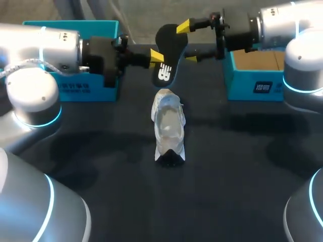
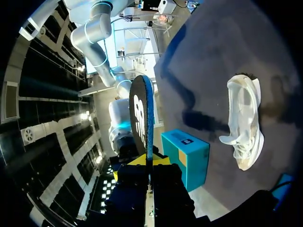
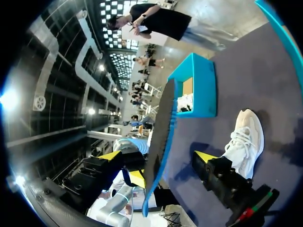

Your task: Take the shoe out of the shoebox, open the shoe tongue, remove and reinsert the insole, then place the shoe into the shoebox

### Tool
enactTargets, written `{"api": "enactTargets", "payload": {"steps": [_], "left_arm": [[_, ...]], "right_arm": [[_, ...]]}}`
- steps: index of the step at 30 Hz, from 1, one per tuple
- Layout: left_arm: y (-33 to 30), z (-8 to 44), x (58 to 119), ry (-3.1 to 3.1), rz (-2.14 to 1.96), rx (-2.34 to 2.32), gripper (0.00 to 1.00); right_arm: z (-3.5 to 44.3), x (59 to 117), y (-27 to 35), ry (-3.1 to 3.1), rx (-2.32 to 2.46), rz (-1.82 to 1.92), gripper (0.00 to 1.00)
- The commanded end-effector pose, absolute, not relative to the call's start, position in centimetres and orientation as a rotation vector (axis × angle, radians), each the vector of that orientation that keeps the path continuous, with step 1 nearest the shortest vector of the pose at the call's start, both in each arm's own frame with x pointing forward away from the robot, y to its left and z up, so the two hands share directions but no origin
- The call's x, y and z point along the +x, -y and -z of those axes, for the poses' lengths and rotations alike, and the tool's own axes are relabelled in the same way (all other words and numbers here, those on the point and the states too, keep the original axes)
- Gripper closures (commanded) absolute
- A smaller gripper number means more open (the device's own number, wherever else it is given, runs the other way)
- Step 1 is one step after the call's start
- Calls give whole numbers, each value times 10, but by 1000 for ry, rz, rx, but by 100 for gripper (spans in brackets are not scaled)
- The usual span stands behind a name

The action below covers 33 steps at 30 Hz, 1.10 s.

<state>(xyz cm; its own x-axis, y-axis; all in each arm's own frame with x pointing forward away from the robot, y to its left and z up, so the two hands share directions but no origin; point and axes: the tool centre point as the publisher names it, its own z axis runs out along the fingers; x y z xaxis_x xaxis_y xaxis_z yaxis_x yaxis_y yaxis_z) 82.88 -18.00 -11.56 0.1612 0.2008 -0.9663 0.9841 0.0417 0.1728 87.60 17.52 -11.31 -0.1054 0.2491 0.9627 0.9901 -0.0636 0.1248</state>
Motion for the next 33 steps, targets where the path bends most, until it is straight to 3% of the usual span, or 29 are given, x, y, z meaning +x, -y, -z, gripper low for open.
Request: {"api": "enactTargets", "payload": {"steps": [1,3,5,23,24,25,26,33], "left_arm": [[190,119,836,-1246,944,1383,100],[191,120,836,-1245,941,1377,100],[191,120,836,-1248,940,1373,100],[203,120,836,-1235,954,1361,100],[203,120,836,-1237,954,1362,81],[203,120,835,-1238,952,1363,31],[201,120,835,-1246,954,1364,0],[191,116,834,-1297,944,1412,0]], "right_arm": [[113,874,-178,1451,-1409,1224,51],[115,872,-176,1441,-1415,1228,71],[116,872,-175,1432,-1418,1229,100],[120,869,-173,1398,-1416,1259,100],[121,869,-173,1397,-1416,1259,100],[121,869,-174,1397,-1416,1258,100],[122,869,-174,1397,-1415,1258,100],[126,872,-174,1407,-1434,1236,100]]}}
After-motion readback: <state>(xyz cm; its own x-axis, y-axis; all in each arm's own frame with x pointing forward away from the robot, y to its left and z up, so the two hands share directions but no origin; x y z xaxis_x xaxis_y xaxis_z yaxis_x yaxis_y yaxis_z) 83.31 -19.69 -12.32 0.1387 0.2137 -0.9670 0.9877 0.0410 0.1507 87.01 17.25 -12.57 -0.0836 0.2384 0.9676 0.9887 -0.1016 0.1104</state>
